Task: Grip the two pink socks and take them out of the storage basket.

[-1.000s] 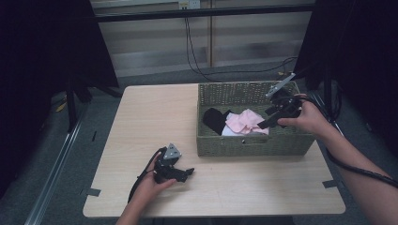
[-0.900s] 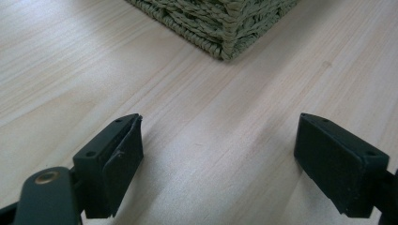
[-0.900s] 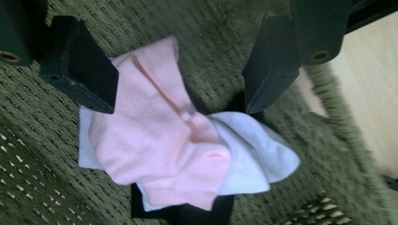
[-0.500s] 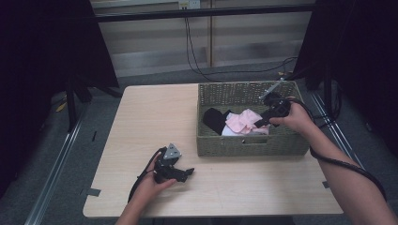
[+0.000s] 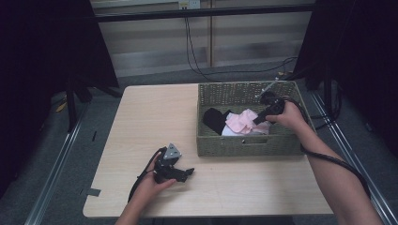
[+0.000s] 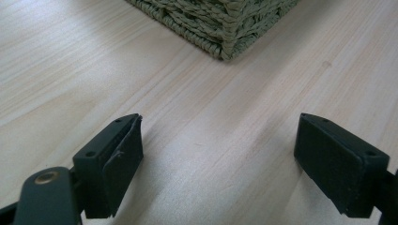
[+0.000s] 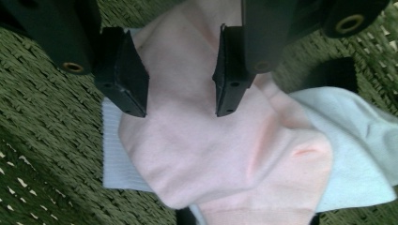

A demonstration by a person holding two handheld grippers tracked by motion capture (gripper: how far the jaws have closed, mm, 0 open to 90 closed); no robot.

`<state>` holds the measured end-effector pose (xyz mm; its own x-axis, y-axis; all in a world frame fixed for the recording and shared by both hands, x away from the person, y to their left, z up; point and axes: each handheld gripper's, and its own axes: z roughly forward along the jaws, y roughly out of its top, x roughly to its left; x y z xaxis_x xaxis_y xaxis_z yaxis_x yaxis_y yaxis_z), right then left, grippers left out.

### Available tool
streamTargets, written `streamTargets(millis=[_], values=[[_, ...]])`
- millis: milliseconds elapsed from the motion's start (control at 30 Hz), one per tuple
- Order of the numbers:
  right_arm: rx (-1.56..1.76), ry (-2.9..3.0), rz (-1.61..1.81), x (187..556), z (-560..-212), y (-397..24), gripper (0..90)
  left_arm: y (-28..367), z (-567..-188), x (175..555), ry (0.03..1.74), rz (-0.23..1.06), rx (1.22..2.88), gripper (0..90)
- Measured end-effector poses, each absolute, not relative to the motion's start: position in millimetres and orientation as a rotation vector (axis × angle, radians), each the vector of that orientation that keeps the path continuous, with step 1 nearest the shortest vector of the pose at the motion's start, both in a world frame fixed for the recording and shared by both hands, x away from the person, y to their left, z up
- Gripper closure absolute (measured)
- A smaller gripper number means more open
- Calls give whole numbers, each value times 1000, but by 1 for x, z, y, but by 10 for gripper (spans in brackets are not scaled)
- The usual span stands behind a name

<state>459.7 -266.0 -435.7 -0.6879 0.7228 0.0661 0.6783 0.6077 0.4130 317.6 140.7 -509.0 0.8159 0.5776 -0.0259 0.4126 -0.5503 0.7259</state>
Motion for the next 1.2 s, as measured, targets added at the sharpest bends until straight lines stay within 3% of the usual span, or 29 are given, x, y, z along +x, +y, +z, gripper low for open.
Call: streamTargets(millis=[33,67,167,333,367,400,433,467,533,767,867,1000,1033,1067,1167,1200], values=[[1201,2733,616,460,-437,-265,731,141,-509,317,725,275,2230,154],[1201,2733,616,460,-437,-265,731,141,-509,317,725,275,2230,154],[1227,2786,591,459,-441,-264,894,141,-509,318,723,277,2231,154],[1208,2799,618,458,-439,-263,899,141,-509,318,723,279,2231,154],[1222,2783,676,458,-434,-263,840,141,-509,318,723,279,2231,154],[1222,2783,676,458,-434,-263,840,141,-509,318,723,279,2231,154],[1226,2773,726,457,-430,-261,737,141,-509,318,723,279,2231,154],[1226,2773,726,457,-430,-261,737,141,-509,318,723,280,2231,154],[1234,2786,778,453,-426,-252,637,141,-509,318,723,277,2230,154],[1151,2820,730,448,-426,-231,527,141,-509,318,722,279,2232,154],[1162,2823,708,449,-430,-227,520,141,-509,318,723,279,2231,154],[1160,2809,626,451,-436,-222,582,141,-509,318,717,275,2237,154],[1144,2815,613,452,-437,-222,658,141,-509,318,715,275,2240,154],[1144,2815,613,452,-437,-222,658,141,-509,318,715,275,2240,154],[1192,2820,643,452,-433,-225,843,141,-509,318,723,273,2226,153],[1192,2820,643,452,-433,-225,843,141,-509,318,723,273,2226,154]])
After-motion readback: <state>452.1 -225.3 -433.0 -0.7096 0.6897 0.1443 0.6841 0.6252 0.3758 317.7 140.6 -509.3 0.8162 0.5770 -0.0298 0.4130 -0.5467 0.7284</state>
